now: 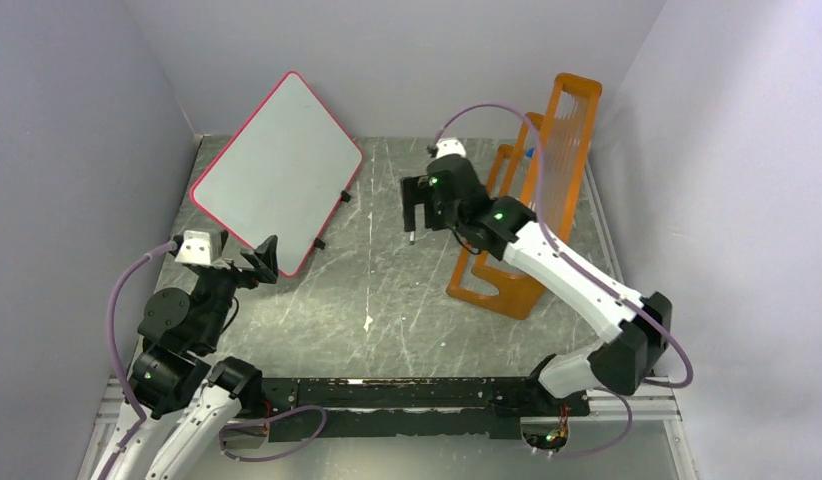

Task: Write a sentence on the whiteboard
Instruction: Move the distractor to the center of the board.

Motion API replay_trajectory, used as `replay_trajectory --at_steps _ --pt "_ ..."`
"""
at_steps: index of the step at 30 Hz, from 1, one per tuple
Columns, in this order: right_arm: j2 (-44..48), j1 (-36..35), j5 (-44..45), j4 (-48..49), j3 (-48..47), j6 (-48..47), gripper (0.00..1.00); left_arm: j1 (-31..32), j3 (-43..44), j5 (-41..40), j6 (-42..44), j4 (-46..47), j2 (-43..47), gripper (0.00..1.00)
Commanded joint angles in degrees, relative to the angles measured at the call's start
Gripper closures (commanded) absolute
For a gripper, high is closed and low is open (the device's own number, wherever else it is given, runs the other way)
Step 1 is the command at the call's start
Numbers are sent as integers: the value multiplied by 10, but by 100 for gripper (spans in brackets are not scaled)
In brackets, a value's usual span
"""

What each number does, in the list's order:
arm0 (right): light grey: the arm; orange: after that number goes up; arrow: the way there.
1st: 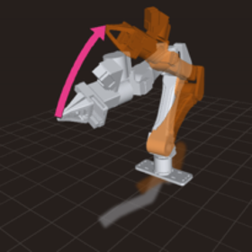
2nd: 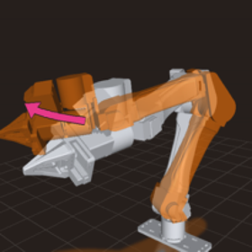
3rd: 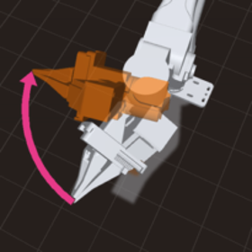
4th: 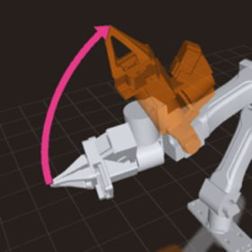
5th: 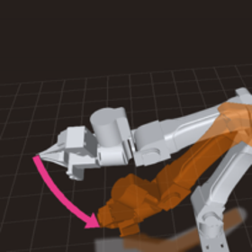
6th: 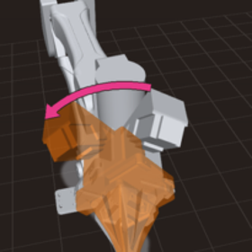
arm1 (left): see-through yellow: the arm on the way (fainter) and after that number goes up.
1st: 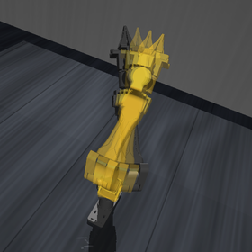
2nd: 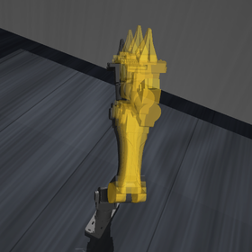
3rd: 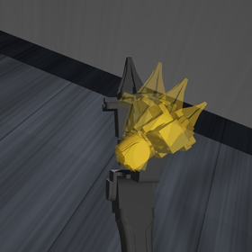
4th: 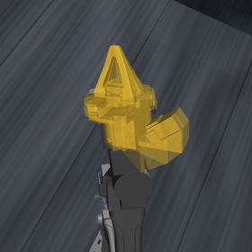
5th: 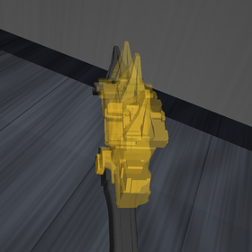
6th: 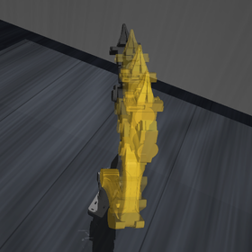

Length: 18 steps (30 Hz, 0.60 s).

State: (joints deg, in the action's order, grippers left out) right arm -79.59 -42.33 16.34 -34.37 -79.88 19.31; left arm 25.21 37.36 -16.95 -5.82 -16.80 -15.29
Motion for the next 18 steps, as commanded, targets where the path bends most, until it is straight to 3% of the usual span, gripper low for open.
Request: replay_trajectory --at_steps 1,9,18 --pt "-37 -35 20 -20 22 55 0 -8 -7 -9 2 20 10 2" --pt "-130 -33 47 9 84 92 0 -8 -9 -8 1 19 12 2" --pt "-226 -3 -1 71 119 93 0 -8 -11 2 3 21 10 2"
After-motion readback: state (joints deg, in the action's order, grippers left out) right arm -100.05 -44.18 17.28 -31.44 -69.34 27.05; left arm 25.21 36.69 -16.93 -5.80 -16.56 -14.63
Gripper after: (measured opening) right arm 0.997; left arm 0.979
